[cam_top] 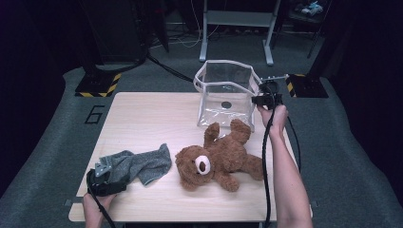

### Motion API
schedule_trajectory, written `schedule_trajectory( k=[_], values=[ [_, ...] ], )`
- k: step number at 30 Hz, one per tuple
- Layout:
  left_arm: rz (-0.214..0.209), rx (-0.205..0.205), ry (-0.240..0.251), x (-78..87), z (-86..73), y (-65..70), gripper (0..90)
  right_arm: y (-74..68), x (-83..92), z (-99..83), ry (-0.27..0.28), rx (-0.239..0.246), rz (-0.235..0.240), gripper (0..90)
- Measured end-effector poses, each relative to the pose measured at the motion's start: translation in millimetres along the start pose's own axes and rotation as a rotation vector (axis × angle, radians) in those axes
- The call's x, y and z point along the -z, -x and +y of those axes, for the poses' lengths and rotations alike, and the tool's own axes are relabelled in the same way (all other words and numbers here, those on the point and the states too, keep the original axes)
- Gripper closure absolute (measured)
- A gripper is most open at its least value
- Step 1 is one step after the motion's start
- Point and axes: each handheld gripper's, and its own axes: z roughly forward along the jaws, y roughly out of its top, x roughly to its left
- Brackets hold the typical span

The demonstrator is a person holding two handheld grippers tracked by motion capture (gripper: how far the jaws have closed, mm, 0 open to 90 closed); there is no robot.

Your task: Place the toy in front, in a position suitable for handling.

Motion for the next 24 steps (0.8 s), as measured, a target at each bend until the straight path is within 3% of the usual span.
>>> schedule_trajectory(
  k=[18,24],
  values=[
    [0.000,0.000,0.000,0.0,0.0,0.0,10.5,29.1,0.1,-3.4,0.031,-0.135,-0.082,80.4],
    [0.000,0.001,0.000,0.0,0.0,0.0,10.5,37.7,3.5,-6.4,0.032,-0.148,-0.095,80.5]
  ],
)
